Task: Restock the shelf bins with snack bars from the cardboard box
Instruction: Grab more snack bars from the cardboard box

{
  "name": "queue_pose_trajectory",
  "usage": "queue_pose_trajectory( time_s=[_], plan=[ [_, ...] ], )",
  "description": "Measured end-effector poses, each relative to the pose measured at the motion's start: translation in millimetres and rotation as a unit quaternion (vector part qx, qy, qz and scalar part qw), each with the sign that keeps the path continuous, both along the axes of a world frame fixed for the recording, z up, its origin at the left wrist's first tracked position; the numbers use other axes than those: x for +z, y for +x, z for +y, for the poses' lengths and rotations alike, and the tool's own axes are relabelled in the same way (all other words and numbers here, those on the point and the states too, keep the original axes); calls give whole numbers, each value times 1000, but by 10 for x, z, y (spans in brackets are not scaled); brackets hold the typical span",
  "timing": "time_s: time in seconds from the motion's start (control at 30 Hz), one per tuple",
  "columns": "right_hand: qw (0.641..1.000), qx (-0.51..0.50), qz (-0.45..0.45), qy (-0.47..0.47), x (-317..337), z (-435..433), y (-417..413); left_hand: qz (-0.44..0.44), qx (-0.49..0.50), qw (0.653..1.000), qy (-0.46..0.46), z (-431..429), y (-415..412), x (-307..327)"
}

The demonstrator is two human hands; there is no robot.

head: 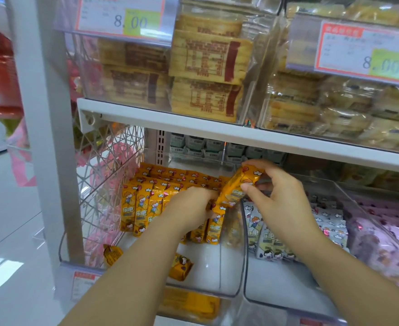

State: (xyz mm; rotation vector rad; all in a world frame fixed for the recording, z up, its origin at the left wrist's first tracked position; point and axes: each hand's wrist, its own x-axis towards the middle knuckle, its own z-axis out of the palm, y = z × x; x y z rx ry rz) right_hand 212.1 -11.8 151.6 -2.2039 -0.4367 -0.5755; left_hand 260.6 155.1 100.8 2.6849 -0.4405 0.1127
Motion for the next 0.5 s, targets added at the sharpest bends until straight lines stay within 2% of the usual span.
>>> queue_pose_trajectory(
  time_s=[0.1,0.3,0.5],
  plan=[
    [1000,-13,6,-28,-7,8,23,1,17,1000,5,87,-12,9],
    [985,-33,59,-159,22,130,186,-13,19,999,46,80,-32,18],
    [968,-37,153,-194,335,150,426,-8,27,999,32,111,-12,-2]
  ],
)
